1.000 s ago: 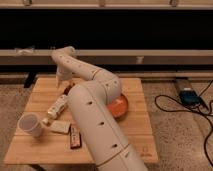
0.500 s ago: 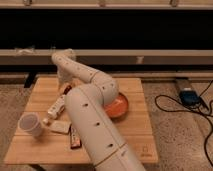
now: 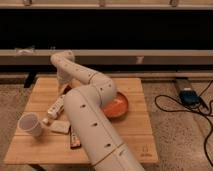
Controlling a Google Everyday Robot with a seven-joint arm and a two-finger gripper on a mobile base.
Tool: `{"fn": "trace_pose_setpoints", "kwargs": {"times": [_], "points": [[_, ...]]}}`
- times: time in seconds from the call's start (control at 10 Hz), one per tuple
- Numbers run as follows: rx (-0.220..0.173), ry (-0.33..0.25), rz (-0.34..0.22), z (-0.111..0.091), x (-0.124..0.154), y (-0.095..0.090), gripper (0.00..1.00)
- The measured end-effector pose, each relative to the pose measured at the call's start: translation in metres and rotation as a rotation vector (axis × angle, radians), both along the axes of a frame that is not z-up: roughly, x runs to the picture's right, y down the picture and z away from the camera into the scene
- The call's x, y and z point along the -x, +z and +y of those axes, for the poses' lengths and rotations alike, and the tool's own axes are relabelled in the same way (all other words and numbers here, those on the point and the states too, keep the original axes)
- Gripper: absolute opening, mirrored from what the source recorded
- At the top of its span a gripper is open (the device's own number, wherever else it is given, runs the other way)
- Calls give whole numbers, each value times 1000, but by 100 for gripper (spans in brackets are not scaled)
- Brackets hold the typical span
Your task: Place the pepper in the ceramic bowl
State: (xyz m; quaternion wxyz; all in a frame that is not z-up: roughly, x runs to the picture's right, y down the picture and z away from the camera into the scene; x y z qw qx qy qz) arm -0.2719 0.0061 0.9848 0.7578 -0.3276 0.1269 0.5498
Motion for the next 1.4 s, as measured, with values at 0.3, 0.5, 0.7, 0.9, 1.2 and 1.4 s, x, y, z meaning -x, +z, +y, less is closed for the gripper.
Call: {"fn": "trace_pose_setpoints", "kwargs": {"times": [0.3, 0.5, 0.7, 0.9, 1.2, 1.4], "points": [[-17, -9, 25, 3, 1, 4, 63], [-20, -7, 35, 5, -1, 6, 43], [-23, -2, 42, 3, -7, 7, 26], [-33, -4, 37, 2, -5, 2, 5], [-55, 22, 27, -5, -14, -8, 0], [-76, 38, 21, -10, -26, -21, 0]]}}
